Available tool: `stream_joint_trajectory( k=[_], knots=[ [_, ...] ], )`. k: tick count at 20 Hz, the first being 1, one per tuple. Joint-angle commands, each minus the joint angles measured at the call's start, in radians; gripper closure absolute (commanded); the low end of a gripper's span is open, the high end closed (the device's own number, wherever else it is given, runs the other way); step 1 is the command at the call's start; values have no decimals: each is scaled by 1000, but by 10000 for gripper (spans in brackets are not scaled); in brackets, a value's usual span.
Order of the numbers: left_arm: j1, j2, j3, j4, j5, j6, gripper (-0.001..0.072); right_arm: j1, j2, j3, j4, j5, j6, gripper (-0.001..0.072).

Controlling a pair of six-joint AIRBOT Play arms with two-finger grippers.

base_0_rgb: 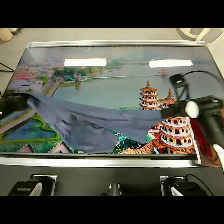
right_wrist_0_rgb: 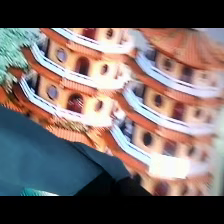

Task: Fold the shirts.

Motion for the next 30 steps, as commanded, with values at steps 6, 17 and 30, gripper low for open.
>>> stream_joint_trajectory(
  k=[6, 17, 30],
  knots=[
    [-57, -37, -88, 27, 34, 2, 685, -57, -223, 140, 237, -170, -88, 142],
    [-58, -36, -88, 68, 34, 0, 685, -238, -208, -312, 875, 117, -550, 182],
    [-57, -27, 47, 95, 54, 1, 685, -113, -209, -127, 1137, 102, -655, 695]
  ],
)
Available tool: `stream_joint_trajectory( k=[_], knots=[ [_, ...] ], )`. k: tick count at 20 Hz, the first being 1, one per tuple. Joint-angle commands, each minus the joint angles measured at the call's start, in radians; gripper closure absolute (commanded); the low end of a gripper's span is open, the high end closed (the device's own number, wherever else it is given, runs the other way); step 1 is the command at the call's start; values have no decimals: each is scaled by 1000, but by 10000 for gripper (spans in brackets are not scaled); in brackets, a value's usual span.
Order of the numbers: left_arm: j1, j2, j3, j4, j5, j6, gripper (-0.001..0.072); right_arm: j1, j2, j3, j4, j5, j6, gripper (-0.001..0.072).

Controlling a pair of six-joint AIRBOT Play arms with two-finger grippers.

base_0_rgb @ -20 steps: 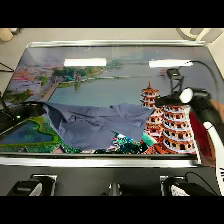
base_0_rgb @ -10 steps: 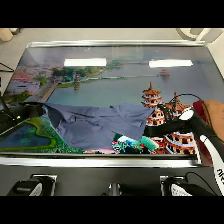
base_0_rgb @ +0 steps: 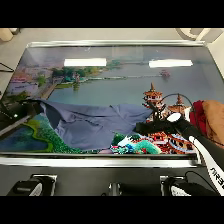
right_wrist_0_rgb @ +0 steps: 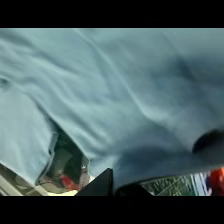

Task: Fold the shirts.

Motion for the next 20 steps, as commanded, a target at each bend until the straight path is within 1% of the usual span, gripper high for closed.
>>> stream_joint_trajectory(
  k=[1, 2, 3, 5, 7, 8, 10, 12, 13, 15, 19, 20],
  knots=[
    [0, 5, 157, 16, -2, 0, 685, -67, 78, 229, 64, 208, -143, 695],
    [0, 7, 257, 16, -2, 0, 685, -110, 133, 362, 42, 273, -149, 695],
    [0, 8, 364, 16, -2, 0, 685, -154, 191, 498, 11, 298, -150, 695],
    [0, 7, 606, 16, 18, 0, 686, -247, 322, 789, -101, 274, -149, 695],
    [0, 7, 813, 16, 42, 0, 686, -270, 457, 1016, -332, 204, -189, 695],
    [0, 10, 882, 16, 40, -1, 686, -270, 519, 1071, -429, 159, -172, 695],
    [0, 26, 946, 16, 39, -5, 686, -270, 628, 1102, -610, 93, -90, 695],
    [0, 38, 951, 21, 25, -38, 686, -270, 675, 1102, -754, 124, -15, 695],
    [0, 37, 951, 34, 0, -38, 687, -270, 678, 1102, -782, 160, 8, 695],
    [0, 32, 951, 52, -64, -39, 686, -270, 666, 1102, -797, 230, 10, 695],
    [0, 24, 951, 80, -94, -40, 687, -270, 626, 1102, -792, 301, 40, 695],
    [0, 13, 951, 112, -126, -68, 687, -270, 608, 1102, -792, 338, 40, 695]
  ],
)
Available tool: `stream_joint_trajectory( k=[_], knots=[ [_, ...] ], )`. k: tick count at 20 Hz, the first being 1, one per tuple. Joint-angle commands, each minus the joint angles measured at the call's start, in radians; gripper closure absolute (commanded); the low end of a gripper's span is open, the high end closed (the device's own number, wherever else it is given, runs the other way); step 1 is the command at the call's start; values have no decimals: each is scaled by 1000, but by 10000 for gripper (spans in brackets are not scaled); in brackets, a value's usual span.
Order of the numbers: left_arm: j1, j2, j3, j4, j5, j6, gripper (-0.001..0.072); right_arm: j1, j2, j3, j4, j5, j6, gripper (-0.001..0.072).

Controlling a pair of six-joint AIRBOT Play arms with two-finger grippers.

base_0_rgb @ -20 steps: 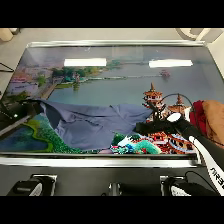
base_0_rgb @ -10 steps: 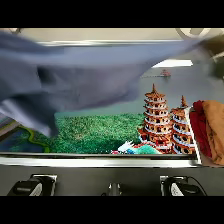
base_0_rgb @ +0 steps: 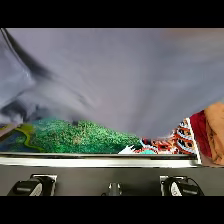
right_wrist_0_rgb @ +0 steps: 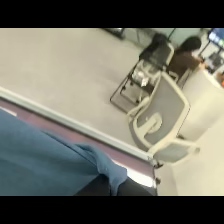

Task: Fold the shirts.

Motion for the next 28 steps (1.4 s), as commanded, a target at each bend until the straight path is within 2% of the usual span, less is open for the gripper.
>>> stream_joint_trajectory(
  k=[1, 4, 6, 8, 12, 15, 18, 21, 22, 23, 24, 25, 26, 28],
  knots=[
    [1, -29, 7, 87, -107, -64, 687, -1, -43, 7, -38, 124, 25, 695],
    [1, -154, 3, 172, -326, -77, 685, -1, -186, 6, -45, 291, 25, 695],
    [1, -286, -37, 193, -454, -35, 685, -1, -328, -18, -45, 375, 24, 695],
    [1, -425, -136, 192, -483, -25, 685, -1, -487, -81, -45, 371, -1, 695],
    [1, -697, -353, 154, -314, -25, 685, 56, -817, -129, -41, 169, -5, 695],
    [1, -887, -356, 89, -256, -25, 685, 124, -986, -129, -50, -2, -7, 694],
    [1, -995, -313, 60, -155, 10, 685, 129, -1057, -129, -46, -203, 63, 694],
    [1, -1037, -277, 60, -8, 9, 684, 110, -1063, -127, -64, -385, 71, 694],
    [1, -1041, -266, 60, 10, 9, 684, 100, -1063, -124, -64, -400, 71, 694],
    [2, -1041, -251, 61, -11, 11, 685, 90, -1062, -111, -62, -357, 73, 694],
    [3, -1038, -225, 61, -101, 49, 684, 84, -1054, -95, -57, -248, 66, 692],
    [5, -1034, -195, 68, -245, 118, 684, 77, -1034, -89, -60, -94, 60, 692],
    [5, -1033, -185, 69, -382, 150, 684, 77, -1017, -90, -84, 61, 31, 693],
    [5, -1038, -237, 68, -585, 145, 684, 80, -1015, -130, -116, 242, 13, 693]
  ],
)
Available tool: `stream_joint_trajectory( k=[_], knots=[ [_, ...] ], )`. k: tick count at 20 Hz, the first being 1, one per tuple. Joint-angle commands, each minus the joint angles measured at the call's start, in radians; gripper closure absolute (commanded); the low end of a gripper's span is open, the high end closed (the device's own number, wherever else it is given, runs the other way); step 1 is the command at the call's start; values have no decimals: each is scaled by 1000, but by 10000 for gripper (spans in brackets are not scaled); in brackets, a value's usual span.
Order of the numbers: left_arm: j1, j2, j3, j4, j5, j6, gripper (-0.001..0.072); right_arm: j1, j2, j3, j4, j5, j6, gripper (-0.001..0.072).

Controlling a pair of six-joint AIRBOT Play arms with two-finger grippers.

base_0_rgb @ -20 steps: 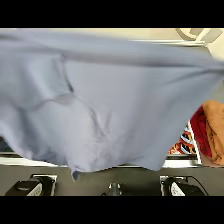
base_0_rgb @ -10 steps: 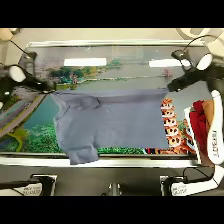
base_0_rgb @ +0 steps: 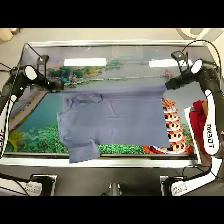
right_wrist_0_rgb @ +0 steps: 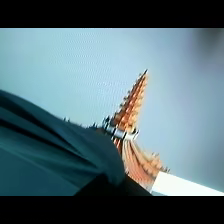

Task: Fold the shirts.

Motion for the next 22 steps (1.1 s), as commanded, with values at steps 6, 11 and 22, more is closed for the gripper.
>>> stream_joint_trajectory(
  k=[6, 11, 22],
  knots=[
    [6, -22, -211, -72, -286, 8, 186, -10, 9, -188, 59, 245, -23, 236],
    [68, 133, -256, -94, -353, 9, 186, -164, 147, -219, 40, 451, -56, 190],
    [74, 510, -1074, -469, -34, 71, 205, -246, 380, -715, 133, 227, -138, 225]
  ],
)
